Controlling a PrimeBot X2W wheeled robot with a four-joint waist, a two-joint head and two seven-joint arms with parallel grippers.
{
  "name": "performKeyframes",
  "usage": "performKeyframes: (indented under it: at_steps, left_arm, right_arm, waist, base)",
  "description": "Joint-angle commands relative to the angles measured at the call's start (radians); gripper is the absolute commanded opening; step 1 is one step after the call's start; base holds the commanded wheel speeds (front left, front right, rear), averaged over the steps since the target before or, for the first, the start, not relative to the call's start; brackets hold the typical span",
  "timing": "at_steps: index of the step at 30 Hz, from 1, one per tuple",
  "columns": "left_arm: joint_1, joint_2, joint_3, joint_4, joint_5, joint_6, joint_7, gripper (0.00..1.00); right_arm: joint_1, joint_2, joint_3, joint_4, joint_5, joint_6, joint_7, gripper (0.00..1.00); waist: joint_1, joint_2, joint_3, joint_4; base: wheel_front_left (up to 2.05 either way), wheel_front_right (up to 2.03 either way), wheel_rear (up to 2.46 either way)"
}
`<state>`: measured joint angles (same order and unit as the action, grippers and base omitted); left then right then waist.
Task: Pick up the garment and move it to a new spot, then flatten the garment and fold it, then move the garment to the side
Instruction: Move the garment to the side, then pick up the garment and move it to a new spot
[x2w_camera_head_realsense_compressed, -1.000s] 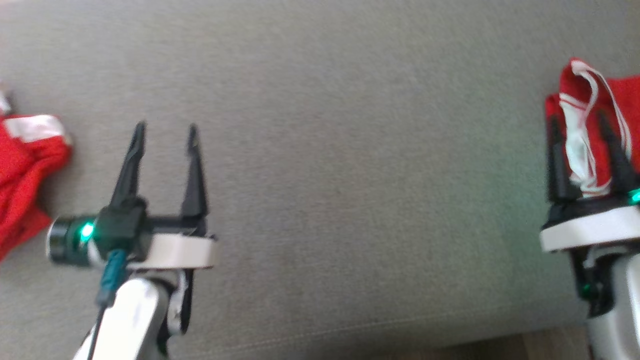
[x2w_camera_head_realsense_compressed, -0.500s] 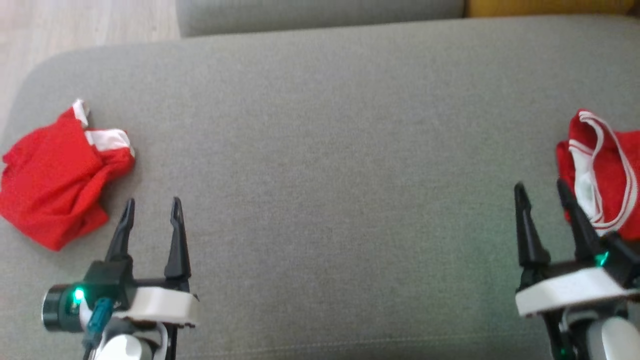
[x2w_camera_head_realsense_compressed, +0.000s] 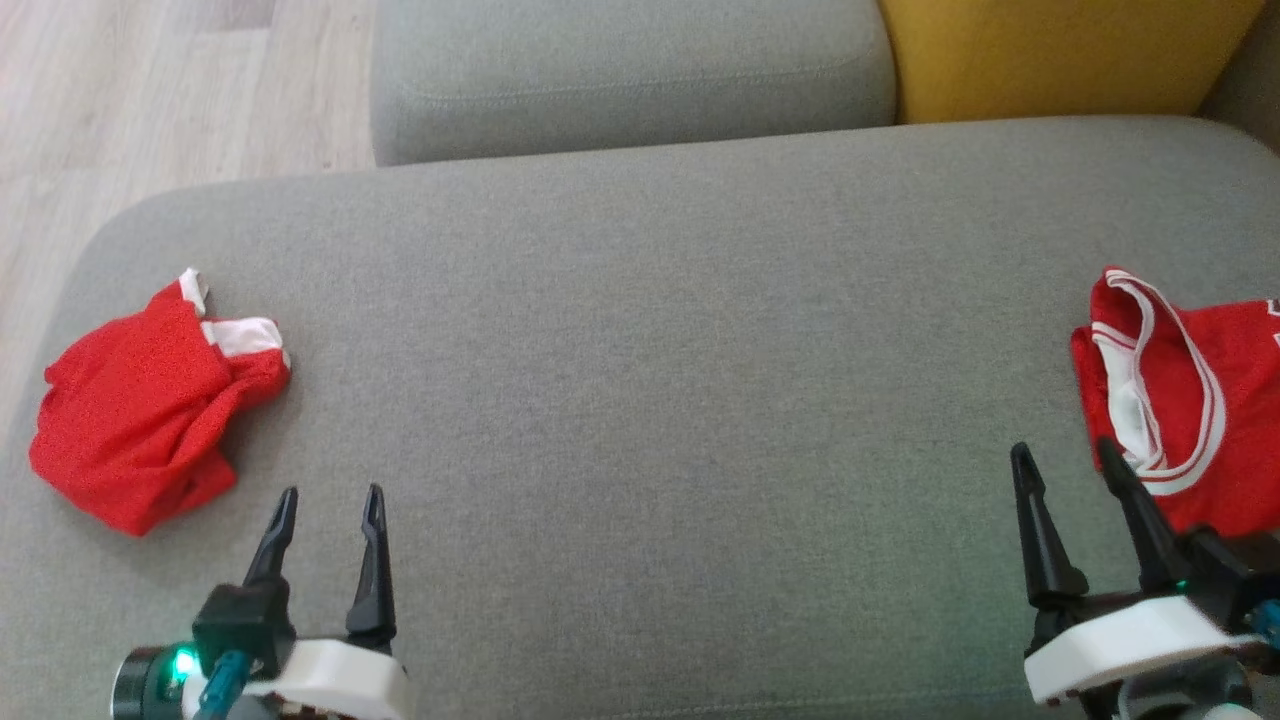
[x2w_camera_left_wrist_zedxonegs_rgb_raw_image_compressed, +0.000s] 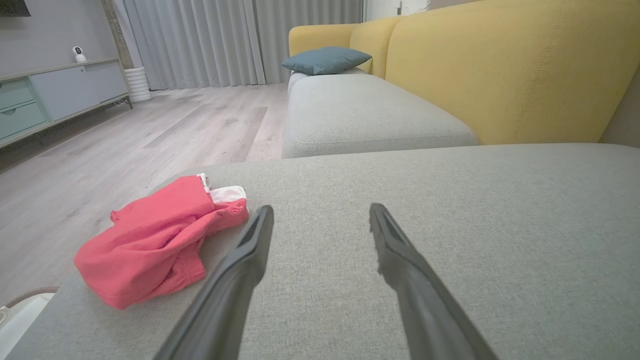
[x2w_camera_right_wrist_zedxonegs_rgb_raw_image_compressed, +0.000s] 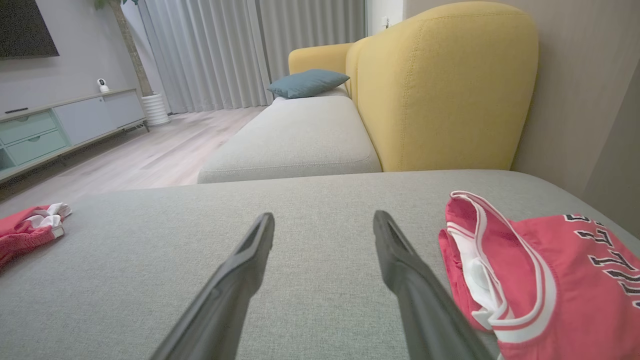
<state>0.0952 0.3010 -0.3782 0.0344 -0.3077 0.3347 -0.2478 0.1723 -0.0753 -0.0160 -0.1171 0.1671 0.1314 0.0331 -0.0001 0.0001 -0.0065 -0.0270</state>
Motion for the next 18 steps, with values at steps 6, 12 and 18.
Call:
performKeyframes:
  at_steps: [6,12,18]
  left_arm:
    - [-0.034,0.020,0.035,-0.015,-0.009,-0.001,-0.004,1.00]
    - [-0.040,0.020,0.034,-0.009,-0.009,0.002,-0.005,1.00]
    - [-0.045,0.020,0.034,-0.009,-0.007,0.004,-0.007,1.00]
  right_arm:
    - [-0.014,-0.003,0.016,-0.052,0.004,-0.001,0.009,1.00]
    - [-0.012,-0.002,0.015,-0.056,0.006,-0.001,0.012,1.00]
    - [-0.012,-0.001,0.013,-0.057,0.009,-0.001,0.014,1.00]
  waist:
    - [0.0001,-0.0001,-0.008,0.003]
    - [0.0001,-0.0001,-0.009,0.006]
    - [0.0001,-0.0001,-0.010,0.007]
  base:
    - [0.00,0.00,0.00]
    - [0.00,0.00,0.00]
    - [0.00,0.00,0.00]
